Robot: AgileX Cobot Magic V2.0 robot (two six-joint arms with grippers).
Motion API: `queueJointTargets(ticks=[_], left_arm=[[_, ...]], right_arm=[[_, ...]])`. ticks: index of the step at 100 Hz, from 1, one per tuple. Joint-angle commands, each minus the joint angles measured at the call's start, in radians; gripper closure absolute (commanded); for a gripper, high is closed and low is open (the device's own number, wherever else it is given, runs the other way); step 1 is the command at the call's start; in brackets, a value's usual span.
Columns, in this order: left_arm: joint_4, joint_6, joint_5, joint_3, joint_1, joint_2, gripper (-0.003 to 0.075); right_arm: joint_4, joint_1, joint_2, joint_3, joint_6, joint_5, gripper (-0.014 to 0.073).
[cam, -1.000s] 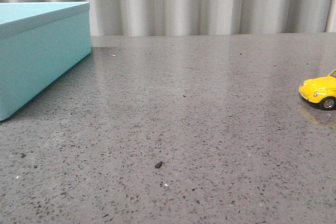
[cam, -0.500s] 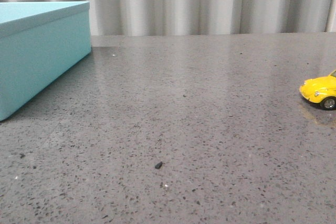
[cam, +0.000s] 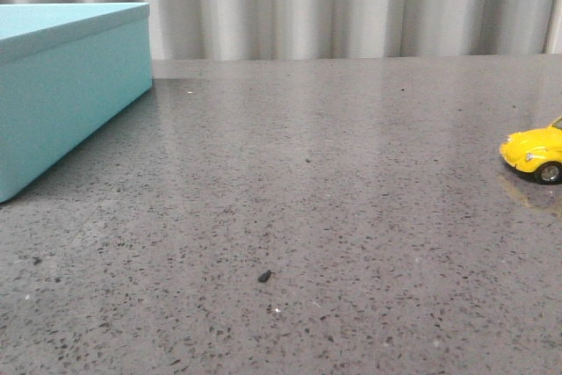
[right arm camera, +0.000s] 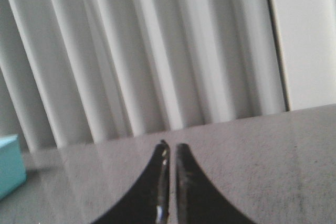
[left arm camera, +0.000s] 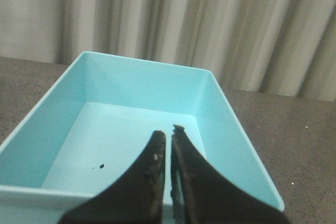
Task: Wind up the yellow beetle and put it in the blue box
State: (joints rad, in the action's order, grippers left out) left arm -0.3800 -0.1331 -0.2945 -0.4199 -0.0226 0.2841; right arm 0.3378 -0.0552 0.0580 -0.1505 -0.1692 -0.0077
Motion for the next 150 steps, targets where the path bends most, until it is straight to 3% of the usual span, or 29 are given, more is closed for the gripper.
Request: queueJointTargets(ticks=[1,31,59,110,127,150], left_arm=[[0.007,-0.001,0.052,-0.081,0.001,0.064,0.0741],[0.007,-0.096,0.044,-0.118,-0.090,0.114,0.0741],[0.026,-0.096,0.013,-0.118,-0.167,0.114,0.0741],[0.045,-0.096,-0.052,-0.118,-0.172,0.114,0.0741],[0.045,-0.096,-0.061,-0.118,-0.172,0.114,0.0741],[0.043,-0.096,-0.089,-0.118,-0.172,0.114,0.0741]], right_arm=[[-0.071,0.001,0.039,-0.067,-0.012,0.056,0.0645],[-0.241,0.001,0.155,-0.339,-0.012,0.379,0.0646],[-0.248,0.001,0.367,-0.573,-0.012,0.622,0.0646],[-0.248,-0.067,0.826,-0.948,0.044,1.173,0.0645],[-0.247,-0.068,0.936,-1.014,0.046,1.240,0.0645],[-0.239,-0.068,1.033,-1.018,0.046,1.217,0.0645]])
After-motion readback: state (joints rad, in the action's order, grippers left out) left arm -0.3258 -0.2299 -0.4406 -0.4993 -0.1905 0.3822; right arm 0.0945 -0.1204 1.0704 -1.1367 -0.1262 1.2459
